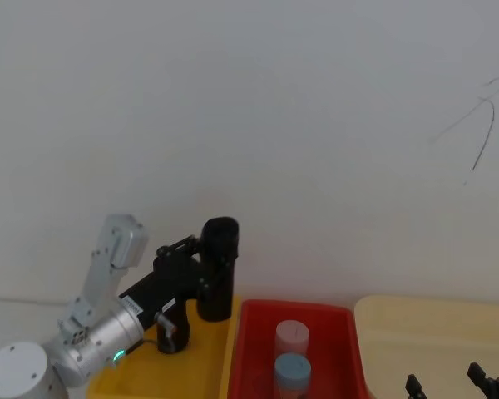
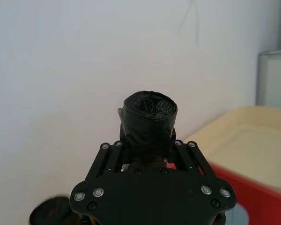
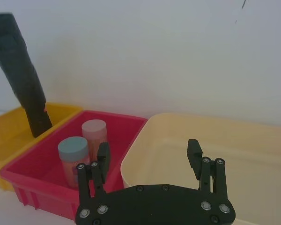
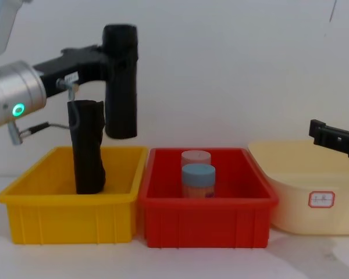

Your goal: Pick up the garbage bag with the one hand and transfer it to the other hand.

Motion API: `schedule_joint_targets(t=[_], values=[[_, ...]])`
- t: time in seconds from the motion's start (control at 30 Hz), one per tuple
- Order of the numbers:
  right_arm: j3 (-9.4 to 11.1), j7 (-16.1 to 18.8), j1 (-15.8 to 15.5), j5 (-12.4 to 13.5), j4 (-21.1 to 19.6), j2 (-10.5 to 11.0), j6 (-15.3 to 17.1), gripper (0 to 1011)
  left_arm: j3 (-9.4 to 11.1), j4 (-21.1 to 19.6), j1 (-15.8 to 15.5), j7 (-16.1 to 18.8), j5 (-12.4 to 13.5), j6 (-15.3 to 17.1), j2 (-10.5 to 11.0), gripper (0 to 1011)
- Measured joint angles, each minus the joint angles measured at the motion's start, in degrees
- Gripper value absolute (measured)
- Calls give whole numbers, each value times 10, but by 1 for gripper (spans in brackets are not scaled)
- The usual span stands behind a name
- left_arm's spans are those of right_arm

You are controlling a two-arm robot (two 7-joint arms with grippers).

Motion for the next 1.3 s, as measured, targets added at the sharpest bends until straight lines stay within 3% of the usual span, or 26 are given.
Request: schedule_joint_targets(t=[0.4, 0.73, 0.97, 1.3], values=[[0, 11, -3, 0, -5, 3, -6, 1000, 18, 13, -44, -86, -43, 1, -8, 398], [-10, 30, -10, -24, -9, 16, -34, 999, 37, 69, -91, -167, -85, 3, -32, 398], [-25, 39, -11, -53, -4, 22, -60, 999, 49, 132, -130, -232, -116, 4, -59, 398], [-39, 43, 0, -84, 16, 14, -78, 999, 63, 267, -201, -326, -158, 2, -116, 398]])
